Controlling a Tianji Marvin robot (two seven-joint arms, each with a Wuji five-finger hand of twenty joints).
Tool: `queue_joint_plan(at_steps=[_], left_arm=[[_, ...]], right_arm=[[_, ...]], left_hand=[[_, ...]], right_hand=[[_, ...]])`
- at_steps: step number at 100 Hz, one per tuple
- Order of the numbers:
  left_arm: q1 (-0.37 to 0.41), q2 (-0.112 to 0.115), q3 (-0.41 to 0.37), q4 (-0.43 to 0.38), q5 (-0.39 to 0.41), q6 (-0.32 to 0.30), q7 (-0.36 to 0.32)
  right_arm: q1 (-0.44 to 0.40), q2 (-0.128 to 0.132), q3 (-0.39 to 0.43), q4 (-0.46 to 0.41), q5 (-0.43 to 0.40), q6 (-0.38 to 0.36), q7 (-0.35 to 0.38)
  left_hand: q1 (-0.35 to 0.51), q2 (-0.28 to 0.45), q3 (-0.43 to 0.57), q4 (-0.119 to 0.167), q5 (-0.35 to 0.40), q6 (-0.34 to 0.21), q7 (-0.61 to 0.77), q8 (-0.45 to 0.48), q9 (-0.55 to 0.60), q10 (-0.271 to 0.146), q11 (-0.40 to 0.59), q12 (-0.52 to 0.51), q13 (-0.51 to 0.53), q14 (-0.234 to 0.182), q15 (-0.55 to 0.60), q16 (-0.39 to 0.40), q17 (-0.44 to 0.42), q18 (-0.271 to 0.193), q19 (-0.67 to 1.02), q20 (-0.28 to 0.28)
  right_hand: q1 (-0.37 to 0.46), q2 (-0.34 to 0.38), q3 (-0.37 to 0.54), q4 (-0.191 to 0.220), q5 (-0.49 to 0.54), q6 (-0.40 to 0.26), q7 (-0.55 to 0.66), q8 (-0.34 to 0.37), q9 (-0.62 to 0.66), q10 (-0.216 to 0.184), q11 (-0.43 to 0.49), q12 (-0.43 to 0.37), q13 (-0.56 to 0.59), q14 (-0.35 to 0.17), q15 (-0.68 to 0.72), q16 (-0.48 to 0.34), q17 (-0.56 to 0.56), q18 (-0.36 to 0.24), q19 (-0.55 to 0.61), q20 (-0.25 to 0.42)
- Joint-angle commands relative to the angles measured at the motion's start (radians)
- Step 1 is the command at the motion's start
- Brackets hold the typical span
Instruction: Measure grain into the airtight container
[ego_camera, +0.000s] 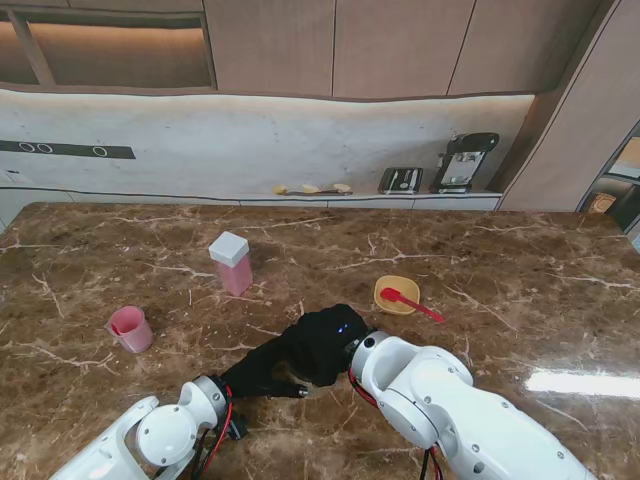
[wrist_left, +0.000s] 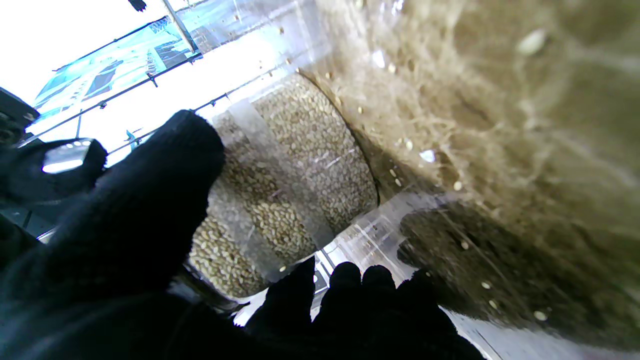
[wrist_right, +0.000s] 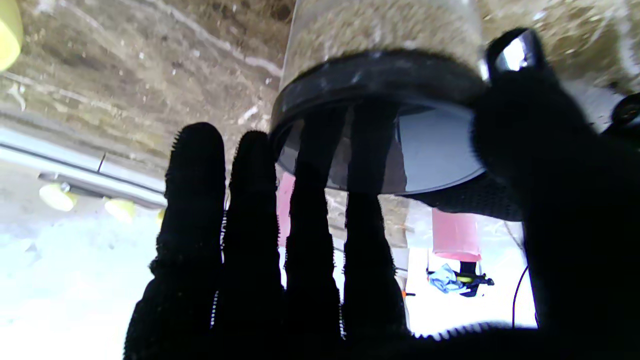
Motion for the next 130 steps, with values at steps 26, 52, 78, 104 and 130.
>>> queue_joint_plan(at_steps=[26, 52, 78, 104, 130], left_arm=[[0.020, 0.003, 0.011, 0.034, 0.001, 0.012, -0.016], [0.021, 0.001, 0.012, 0.034, -0.001, 0.017, -0.010], [0.024, -0.002, 0.011, 0.033, -0.001, 0.021, 0.000], [0.028, -0.001, 0.007, 0.027, -0.002, 0.031, -0.006], [0.028, -0.001, 0.006, 0.025, 0.000, 0.032, -0.005]], right_arm=[[0.016, -0.014, -0.068, 0.084, -0.025, 0.072, -0.138], [0.043, -0.035, -0.152, 0.138, 0.004, 0.195, -0.263], [-0.001, -0.028, -0.105, 0.067, -0.084, 0.190, -0.237], [-0.062, -0.017, -0.009, -0.032, -0.121, 0.113, -0.109], [-0.027, 0.002, 0.020, -0.065, -0.066, 0.003, 0.122]], left_hand=[[-0.002, 0.029, -0.029, 0.031, -0.025, -0.030, 0.006, 0.002, -0.020, -0.004, -0.018, 0.007, -0.019, 0.133, -0.011, -0.002, 0.059, 0.143, 0.115, 0.097], [-0.007, 0.032, -0.037, 0.032, -0.019, -0.043, 0.042, 0.018, -0.023, 0.000, -0.021, 0.006, -0.025, 0.152, -0.016, -0.003, 0.048, 0.162, 0.102, 0.095], [0.008, 0.042, -0.046, 0.034, -0.032, -0.139, 0.197, 0.147, -0.026, 0.009, -0.022, 0.020, -0.030, 0.165, -0.026, 0.002, 0.045, 0.174, 0.057, 0.125], [0.020, 0.056, -0.032, 0.037, -0.036, -0.176, 0.252, 0.218, -0.033, 0.010, -0.032, 0.025, -0.034, 0.168, -0.034, 0.001, 0.042, 0.172, 0.038, 0.139], [0.026, 0.063, -0.033, 0.036, -0.035, -0.189, 0.265, 0.237, -0.034, 0.008, -0.037, 0.030, -0.033, 0.167, -0.036, 0.000, 0.043, 0.171, 0.031, 0.146]], right_hand=[[-0.139, 0.064, 0.019, -0.021, 0.083, 0.049, 0.102, 0.078, 0.150, -0.016, 0.123, 0.085, 0.232, -0.048, 0.179, 0.064, 0.217, -0.110, 0.199, -0.034], [-0.265, 0.163, -0.039, -0.025, 0.035, 0.092, 0.088, 0.063, 0.188, 0.009, 0.164, 0.066, 0.360, -0.038, 0.206, 0.046, 0.343, -0.127, 0.291, -0.107], [-0.246, 0.435, -0.330, 0.029, -0.083, 0.061, -0.004, 0.023, -0.009, -0.019, 0.021, -0.036, 0.040, -0.002, -0.013, -0.018, 0.061, 0.000, 0.048, -0.085], [-0.188, 0.265, -0.283, 0.083, -0.133, 0.074, -0.079, 0.013, -0.144, -0.006, -0.085, -0.089, -0.189, 0.021, -0.150, -0.106, -0.150, 0.042, -0.089, -0.024], [0.187, 0.210, -0.444, 0.084, -0.184, 0.048, -0.149, -0.004, -0.213, 0.019, -0.112, -0.109, -0.204, 0.034, -0.155, -0.129, -0.135, 0.032, -0.134, -0.015]])
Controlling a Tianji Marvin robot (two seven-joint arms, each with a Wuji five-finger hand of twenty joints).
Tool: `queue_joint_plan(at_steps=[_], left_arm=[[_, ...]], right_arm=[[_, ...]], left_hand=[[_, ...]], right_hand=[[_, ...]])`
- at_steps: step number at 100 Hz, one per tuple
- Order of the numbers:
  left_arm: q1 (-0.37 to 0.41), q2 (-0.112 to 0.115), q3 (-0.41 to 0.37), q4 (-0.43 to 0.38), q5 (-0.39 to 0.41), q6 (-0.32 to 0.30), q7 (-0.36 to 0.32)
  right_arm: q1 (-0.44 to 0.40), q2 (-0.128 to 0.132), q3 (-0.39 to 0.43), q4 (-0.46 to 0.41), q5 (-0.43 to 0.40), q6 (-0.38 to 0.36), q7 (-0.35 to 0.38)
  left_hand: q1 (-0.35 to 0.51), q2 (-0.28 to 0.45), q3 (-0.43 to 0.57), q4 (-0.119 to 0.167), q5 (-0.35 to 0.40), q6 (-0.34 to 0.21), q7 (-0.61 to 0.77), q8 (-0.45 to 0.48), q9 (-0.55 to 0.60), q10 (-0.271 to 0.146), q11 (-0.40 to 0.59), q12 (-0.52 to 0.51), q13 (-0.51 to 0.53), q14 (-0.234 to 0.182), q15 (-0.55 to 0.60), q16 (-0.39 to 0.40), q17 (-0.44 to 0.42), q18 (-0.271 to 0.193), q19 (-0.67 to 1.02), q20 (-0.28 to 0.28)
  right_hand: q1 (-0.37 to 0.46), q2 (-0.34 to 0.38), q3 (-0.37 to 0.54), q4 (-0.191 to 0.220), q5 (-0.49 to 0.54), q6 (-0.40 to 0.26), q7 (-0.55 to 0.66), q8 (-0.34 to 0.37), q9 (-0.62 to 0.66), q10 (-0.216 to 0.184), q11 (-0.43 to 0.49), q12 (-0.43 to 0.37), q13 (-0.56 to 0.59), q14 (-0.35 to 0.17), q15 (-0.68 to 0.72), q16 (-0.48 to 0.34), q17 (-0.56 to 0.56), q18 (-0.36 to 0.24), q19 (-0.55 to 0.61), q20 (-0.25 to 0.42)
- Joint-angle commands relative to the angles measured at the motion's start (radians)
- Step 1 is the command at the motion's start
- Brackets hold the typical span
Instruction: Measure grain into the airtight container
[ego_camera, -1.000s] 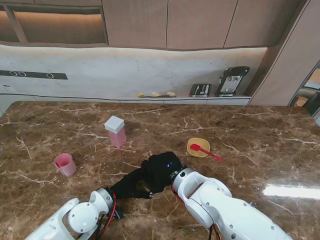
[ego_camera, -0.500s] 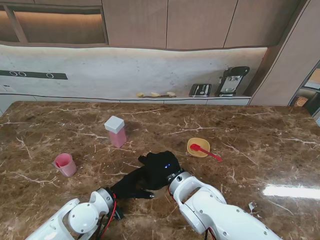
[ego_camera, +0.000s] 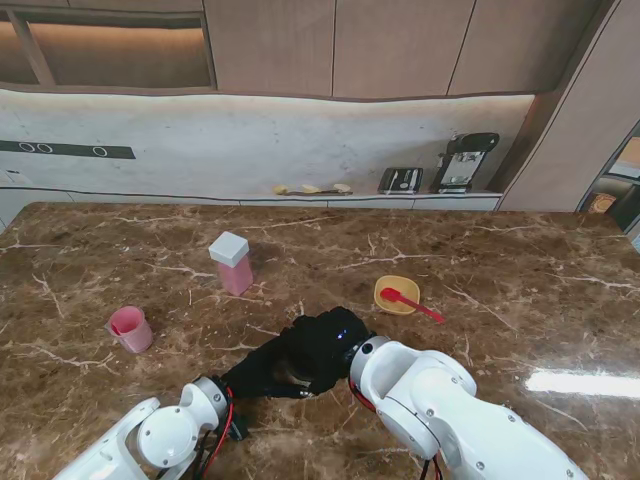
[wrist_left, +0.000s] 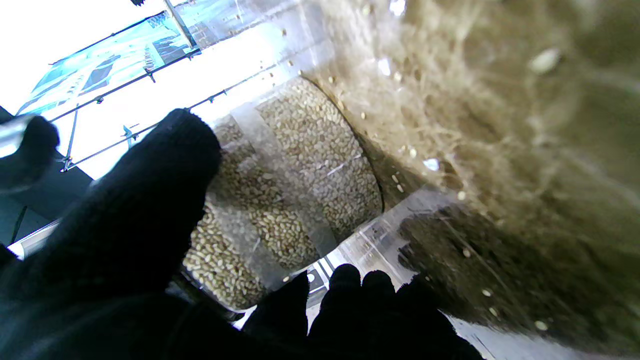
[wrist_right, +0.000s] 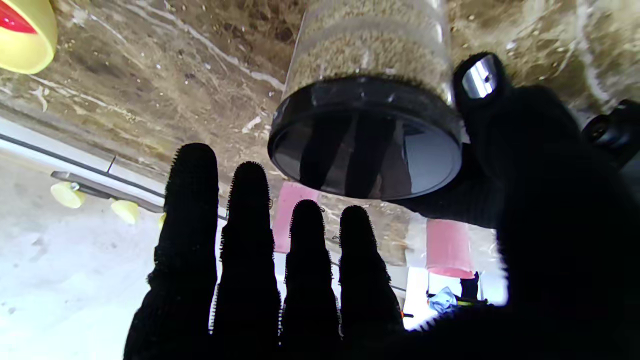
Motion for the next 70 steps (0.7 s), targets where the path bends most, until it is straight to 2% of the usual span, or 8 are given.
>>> queue_joint_plan(at_steps=[1, 9, 16, 21, 40, 55, 59, 70], left_arm=[[0.021, 0.004, 0.008, 0.032, 0.005, 0.018, -0.010], [0.021, 0.004, 0.008, 0.032, 0.003, 0.020, -0.011], [0.022, 0.004, 0.007, 0.031, 0.003, 0.021, -0.012], [0.022, 0.004, 0.007, 0.030, 0.003, 0.022, -0.011], [0.022, 0.003, 0.007, 0.030, 0.004, 0.024, -0.008], [0.020, 0.003, 0.010, 0.031, 0.001, 0.026, -0.011], [0.020, 0.003, 0.010, 0.030, 0.001, 0.026, -0.011], [0.021, 0.003, 0.009, 0.030, 0.001, 0.026, -0.011]], right_arm=[[0.022, 0.005, -0.012, 0.025, 0.014, 0.006, 0.001], [0.044, 0.007, -0.035, 0.051, 0.028, 0.010, -0.006], [0.058, 0.006, -0.054, 0.067, 0.044, 0.019, -0.012], [0.065, 0.006, -0.064, 0.077, 0.054, 0.025, -0.018], [0.072, 0.000, -0.086, 0.116, 0.081, 0.051, -0.099], [0.075, -0.010, -0.115, 0.154, 0.088, 0.096, -0.198], [0.077, -0.014, -0.128, 0.166, 0.082, 0.120, -0.232], [0.080, -0.023, -0.164, 0.189, 0.060, 0.195, -0.302]], left_hand=[[0.027, 0.063, -0.013, 0.037, -0.017, -0.118, 0.058, 0.030, -0.023, 0.013, -0.026, 0.014, -0.012, 0.174, -0.009, 0.000, 0.050, 0.177, 0.080, 0.107], [0.029, 0.064, -0.013, 0.037, -0.016, -0.119, 0.061, 0.033, -0.023, 0.013, -0.027, 0.015, -0.012, 0.174, -0.010, 0.000, 0.050, 0.177, 0.079, 0.109], [0.031, 0.066, -0.012, 0.036, -0.014, -0.122, 0.070, 0.040, -0.023, 0.012, -0.027, 0.016, -0.012, 0.172, -0.010, 0.000, 0.050, 0.176, 0.078, 0.110], [0.031, 0.066, -0.012, 0.036, -0.016, -0.123, 0.074, 0.044, -0.023, 0.011, -0.028, 0.016, -0.012, 0.173, -0.010, 0.000, 0.050, 0.176, 0.077, 0.111], [0.029, 0.067, -0.011, 0.035, -0.020, -0.110, 0.073, 0.046, -0.023, 0.010, -0.028, 0.018, -0.012, 0.173, -0.010, 0.000, 0.051, 0.176, 0.074, 0.114], [0.026, 0.069, -0.011, 0.035, -0.018, -0.107, 0.074, 0.049, -0.023, 0.009, -0.028, 0.018, -0.012, 0.173, -0.010, 0.000, 0.051, 0.175, 0.072, 0.117], [0.027, 0.068, -0.012, 0.035, -0.018, -0.105, 0.075, 0.050, -0.022, 0.009, -0.028, 0.019, -0.012, 0.173, -0.009, 0.000, 0.051, 0.176, 0.072, 0.118], [0.026, 0.067, -0.012, 0.035, -0.018, -0.106, 0.075, 0.050, -0.023, 0.011, -0.028, 0.019, -0.012, 0.174, -0.009, 0.001, 0.051, 0.176, 0.072, 0.119]], right_hand=[[0.078, -0.036, -0.011, 0.027, -0.033, -0.018, -0.009, -0.002, -0.016, 0.015, 0.001, -0.009, -0.004, 0.017, 0.011, -0.010, 0.030, 0.002, 0.004, 0.025], [0.127, -0.057, 0.027, 0.016, -0.010, -0.043, 0.031, 0.023, 0.013, 0.011, 0.033, 0.011, 0.040, 0.004, 0.041, 0.013, 0.073, -0.019, 0.032, 0.021], [0.062, -0.194, 0.382, -0.033, 0.030, -0.054, 0.083, 0.051, 0.056, 0.006, 0.077, 0.045, 0.089, -0.013, 0.079, 0.047, 0.116, -0.041, 0.071, 0.001], [0.053, -0.224, 0.469, -0.048, 0.064, -0.059, 0.121, 0.073, 0.084, 0.003, 0.112, 0.071, 0.122, -0.020, 0.110, 0.069, 0.148, -0.056, 0.095, -0.004], [0.030, -0.171, 0.489, -0.047, 0.177, -0.090, 0.272, 0.179, 0.214, -0.015, 0.239, 0.166, 0.274, -0.046, 0.261, 0.161, 0.285, -0.129, 0.197, -0.030], [-0.140, -0.160, 0.461, -0.074, 0.215, -0.045, 0.312, 0.199, 0.314, -0.001, 0.282, 0.175, 0.417, -0.045, 0.334, 0.180, 0.416, -0.157, 0.309, -0.051], [-0.197, -0.161, 0.456, -0.081, 0.225, -0.032, 0.323, 0.194, 0.349, 0.005, 0.295, 0.169, 0.469, -0.051, 0.354, 0.177, 0.459, -0.163, 0.360, -0.092], [-0.326, -0.117, 0.415, -0.082, 0.204, 0.004, 0.301, 0.165, 0.400, 0.024, 0.286, 0.145, 0.566, -0.045, 0.375, 0.170, 0.511, -0.178, 0.460, -0.080]])
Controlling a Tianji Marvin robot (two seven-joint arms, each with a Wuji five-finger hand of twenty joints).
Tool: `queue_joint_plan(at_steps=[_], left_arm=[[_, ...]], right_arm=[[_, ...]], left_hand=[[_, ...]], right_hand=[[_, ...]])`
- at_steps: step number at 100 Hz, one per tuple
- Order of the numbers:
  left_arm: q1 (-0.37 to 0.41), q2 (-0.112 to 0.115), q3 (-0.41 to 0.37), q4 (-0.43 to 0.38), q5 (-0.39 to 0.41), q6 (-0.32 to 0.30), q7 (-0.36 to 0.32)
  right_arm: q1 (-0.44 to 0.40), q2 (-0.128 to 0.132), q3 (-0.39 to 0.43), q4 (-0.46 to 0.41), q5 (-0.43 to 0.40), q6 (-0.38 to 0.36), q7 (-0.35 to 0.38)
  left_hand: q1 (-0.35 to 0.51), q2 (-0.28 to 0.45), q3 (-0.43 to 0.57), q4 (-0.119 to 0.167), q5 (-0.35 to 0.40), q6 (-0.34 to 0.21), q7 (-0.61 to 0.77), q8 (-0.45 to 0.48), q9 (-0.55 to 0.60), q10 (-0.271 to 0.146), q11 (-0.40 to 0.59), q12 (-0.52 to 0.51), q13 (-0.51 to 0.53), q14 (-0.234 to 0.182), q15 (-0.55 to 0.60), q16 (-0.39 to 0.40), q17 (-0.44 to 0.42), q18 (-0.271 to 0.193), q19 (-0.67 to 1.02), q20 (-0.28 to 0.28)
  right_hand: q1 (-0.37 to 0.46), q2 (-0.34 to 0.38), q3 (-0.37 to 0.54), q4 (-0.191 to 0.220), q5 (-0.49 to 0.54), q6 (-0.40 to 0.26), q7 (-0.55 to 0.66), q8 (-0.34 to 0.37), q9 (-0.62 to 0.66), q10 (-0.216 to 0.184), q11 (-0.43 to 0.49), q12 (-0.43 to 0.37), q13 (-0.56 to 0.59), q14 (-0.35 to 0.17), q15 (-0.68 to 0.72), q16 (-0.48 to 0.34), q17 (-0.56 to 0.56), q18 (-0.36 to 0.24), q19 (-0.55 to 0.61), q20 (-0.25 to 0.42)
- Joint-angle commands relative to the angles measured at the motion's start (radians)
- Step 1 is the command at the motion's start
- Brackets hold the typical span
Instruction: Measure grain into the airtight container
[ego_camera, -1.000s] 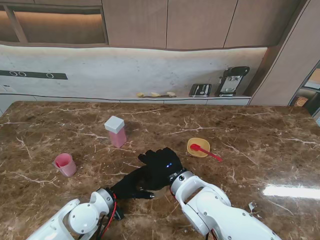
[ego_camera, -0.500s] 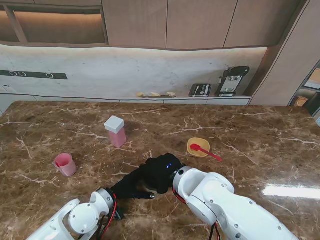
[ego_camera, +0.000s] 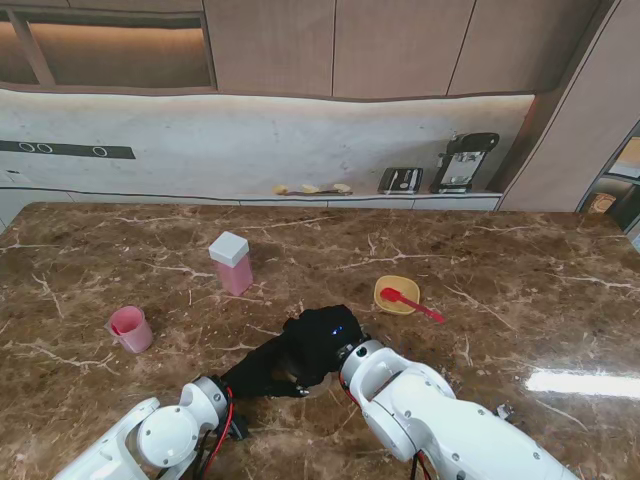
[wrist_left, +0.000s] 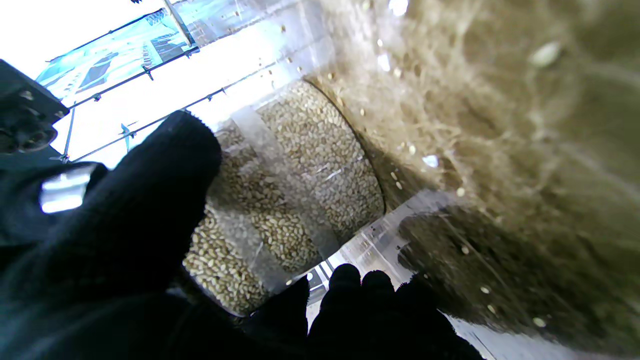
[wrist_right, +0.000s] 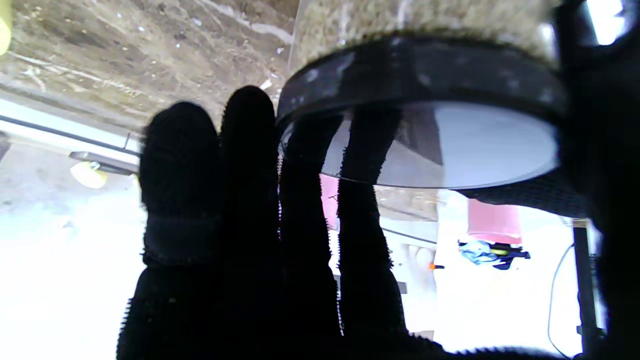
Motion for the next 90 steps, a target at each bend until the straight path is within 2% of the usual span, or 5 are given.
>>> queue_joint_plan(at_steps=[1, 25, 40, 73, 90], left_arm=[[0.021, 0.003, 0.009, 0.032, 0.004, 0.019, -0.012], [0.022, 0.002, 0.007, 0.031, 0.004, 0.020, -0.010], [0.021, 0.003, 0.007, 0.032, 0.003, 0.018, -0.013], [0.020, 0.003, 0.006, 0.033, 0.007, 0.017, -0.012], [0.018, 0.003, 0.007, 0.036, 0.006, 0.014, -0.012]], right_arm=[[-0.013, -0.018, -0.011, 0.016, -0.011, 0.012, 0.016], [-0.055, -0.017, 0.028, -0.036, -0.086, 0.025, 0.019], [-0.098, -0.012, 0.091, -0.104, -0.127, -0.007, 0.086], [-0.068, 0.008, 0.152, -0.163, -0.054, -0.151, 0.348], [-0.037, 0.009, 0.119, -0.131, -0.028, -0.143, 0.343]], left_hand=[[0.025, 0.059, -0.003, 0.035, 0.007, -0.105, 0.051, 0.017, -0.022, 0.011, -0.028, 0.010, -0.011, 0.177, -0.009, 0.001, 0.052, 0.179, 0.077, 0.085], [0.025, 0.059, -0.006, 0.035, 0.005, -0.100, 0.042, 0.014, -0.023, 0.010, -0.028, 0.010, -0.011, 0.178, -0.007, 0.003, 0.053, 0.179, 0.080, 0.090], [0.027, 0.060, -0.008, 0.036, 0.006, -0.100, 0.036, 0.011, -0.023, 0.011, -0.029, 0.010, -0.010, 0.179, -0.004, 0.006, 0.055, 0.179, 0.086, 0.094], [0.024, 0.058, -0.006, 0.037, 0.000, -0.072, 0.013, 0.002, -0.025, 0.011, -0.033, 0.009, -0.009, 0.179, -0.001, 0.008, 0.055, 0.177, 0.092, 0.096], [0.022, 0.057, -0.002, 0.037, 0.004, -0.075, 0.007, 0.002, -0.025, 0.009, -0.033, 0.009, -0.009, 0.178, 0.000, 0.009, 0.055, 0.176, 0.094, 0.095]], right_hand=[[-0.009, 0.118, 0.040, -0.012, -0.024, 0.035, -0.003, -0.010, 0.031, -0.020, 0.022, -0.007, 0.086, -0.033, 0.024, 0.016, 0.026, -0.123, 0.073, -0.017], [-0.054, 0.486, -0.339, 0.053, -0.212, 0.044, -0.198, -0.140, -0.212, -0.042, -0.148, -0.126, -0.258, 0.044, -0.270, -0.108, -0.281, 0.061, -0.265, -0.049], [-0.159, 0.397, -0.222, 0.089, -0.247, 0.028, -0.242, -0.146, -0.313, -0.046, -0.224, -0.163, -0.478, 0.057, -0.377, -0.185, -0.485, 0.122, -0.387, -0.023], [0.441, 0.182, -0.367, 0.094, -0.251, 0.037, -0.299, -0.164, -0.409, -0.023, -0.264, -0.175, -0.551, 0.028, -0.360, -0.201, -0.538, 0.080, -0.451, 0.043], [0.389, 0.017, 0.106, 0.025, -0.183, -0.005, -0.220, -0.144, -0.314, -0.033, -0.193, -0.136, -0.434, 0.000, -0.271, -0.119, -0.442, 0.048, -0.379, 0.061]])
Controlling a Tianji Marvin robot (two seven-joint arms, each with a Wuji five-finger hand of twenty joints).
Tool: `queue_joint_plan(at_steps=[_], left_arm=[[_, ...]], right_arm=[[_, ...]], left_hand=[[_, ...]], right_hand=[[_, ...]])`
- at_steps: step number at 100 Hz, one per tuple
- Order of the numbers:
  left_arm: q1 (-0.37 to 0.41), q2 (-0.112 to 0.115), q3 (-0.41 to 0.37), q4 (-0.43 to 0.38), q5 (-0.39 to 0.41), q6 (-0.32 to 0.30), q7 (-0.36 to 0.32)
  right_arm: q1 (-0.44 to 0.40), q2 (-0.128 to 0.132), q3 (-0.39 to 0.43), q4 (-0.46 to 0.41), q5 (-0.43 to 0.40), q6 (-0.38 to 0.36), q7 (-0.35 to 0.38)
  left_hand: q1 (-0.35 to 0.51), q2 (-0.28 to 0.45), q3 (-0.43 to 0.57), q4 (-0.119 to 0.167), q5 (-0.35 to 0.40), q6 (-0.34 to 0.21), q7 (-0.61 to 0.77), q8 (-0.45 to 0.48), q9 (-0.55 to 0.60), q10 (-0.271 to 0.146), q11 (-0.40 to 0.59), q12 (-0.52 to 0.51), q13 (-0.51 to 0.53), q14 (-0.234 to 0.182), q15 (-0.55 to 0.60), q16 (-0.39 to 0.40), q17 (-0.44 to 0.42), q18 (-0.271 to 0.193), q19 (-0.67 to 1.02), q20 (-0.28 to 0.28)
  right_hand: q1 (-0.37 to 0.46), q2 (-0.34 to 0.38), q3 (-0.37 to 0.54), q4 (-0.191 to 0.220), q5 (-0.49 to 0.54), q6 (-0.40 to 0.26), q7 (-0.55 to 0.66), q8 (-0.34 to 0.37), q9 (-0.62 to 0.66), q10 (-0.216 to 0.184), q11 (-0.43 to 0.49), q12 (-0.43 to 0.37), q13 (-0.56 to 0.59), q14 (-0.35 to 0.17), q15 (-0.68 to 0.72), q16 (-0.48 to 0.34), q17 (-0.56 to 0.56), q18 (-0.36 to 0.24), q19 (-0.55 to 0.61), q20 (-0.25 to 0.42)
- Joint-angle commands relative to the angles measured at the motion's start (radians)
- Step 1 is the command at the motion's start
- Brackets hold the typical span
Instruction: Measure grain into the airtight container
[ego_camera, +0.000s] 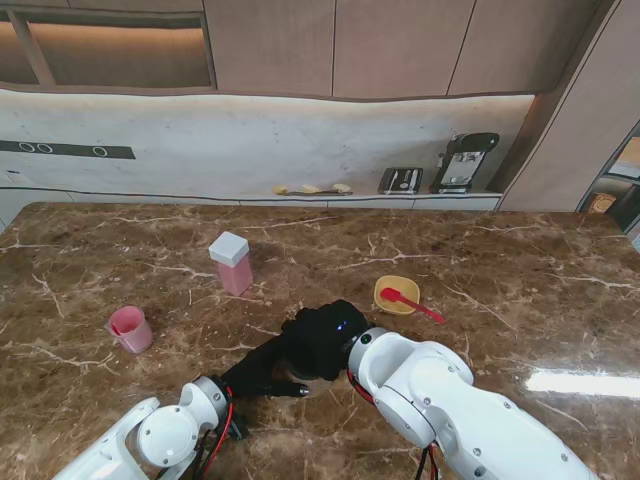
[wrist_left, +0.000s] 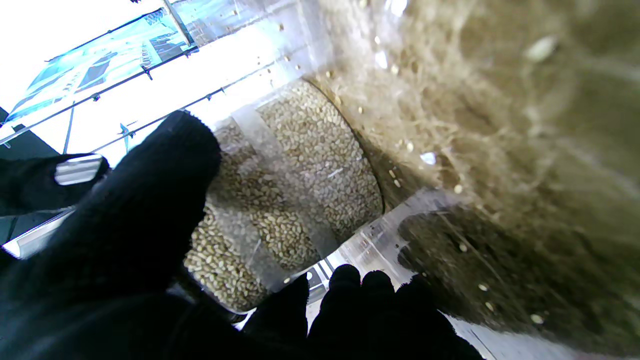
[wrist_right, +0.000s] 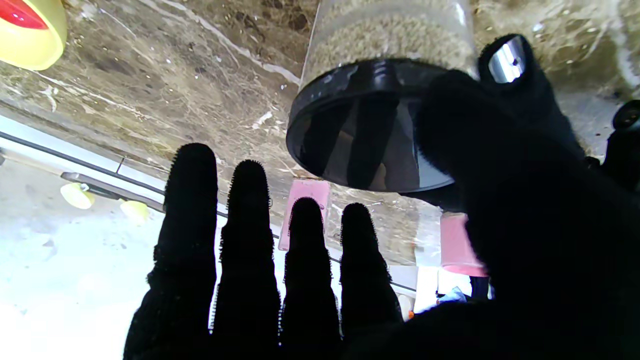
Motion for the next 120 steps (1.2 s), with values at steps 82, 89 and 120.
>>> queue_joint_plan(at_steps=[82, 89, 120], left_arm=[[0.019, 0.003, 0.010, 0.037, 0.002, 0.012, -0.010], [0.018, 0.004, 0.010, 0.037, 0.003, 0.012, -0.012], [0.018, 0.004, 0.010, 0.038, 0.006, 0.011, -0.010]], right_arm=[[0.001, -0.019, -0.096, 0.085, -0.104, 0.164, -0.204], [-0.019, -0.017, -0.060, 0.059, -0.112, 0.128, -0.191], [-0.011, 0.000, 0.018, 0.004, 0.011, -0.028, 0.004]], left_hand=[[0.021, 0.057, 0.002, 0.036, 0.001, -0.065, -0.012, 0.002, -0.025, 0.010, -0.023, 0.013, -0.007, 0.177, 0.003, 0.010, 0.056, 0.174, 0.105, 0.088], [0.022, 0.057, 0.002, 0.036, 0.001, -0.065, -0.017, 0.001, -0.026, 0.012, -0.024, 0.012, -0.008, 0.178, 0.003, 0.010, 0.056, 0.175, 0.105, 0.087], [0.023, 0.057, 0.000, 0.036, 0.004, -0.065, -0.024, 0.005, -0.025, 0.010, -0.024, 0.011, -0.007, 0.179, 0.003, 0.010, 0.057, 0.174, 0.107, 0.085]], right_hand=[[-0.641, 0.477, -0.253, 0.061, -0.101, 0.036, 0.018, 0.147, 0.041, -0.043, 0.065, 0.099, 0.095, -0.058, 0.094, 0.097, 0.049, -0.064, 0.139, 0.080], [-0.579, 0.435, -0.257, 0.064, -0.130, 0.040, -0.023, 0.142, -0.041, -0.025, 0.006, 0.054, -0.020, -0.037, -0.005, 0.038, -0.052, -0.039, 0.053, 0.102], [-0.002, 0.157, -0.361, 0.070, -0.084, 0.015, -0.077, 0.069, -0.124, 0.005, -0.053, -0.017, -0.149, -0.002, -0.096, -0.049, -0.145, -0.010, -0.097, 0.098]])
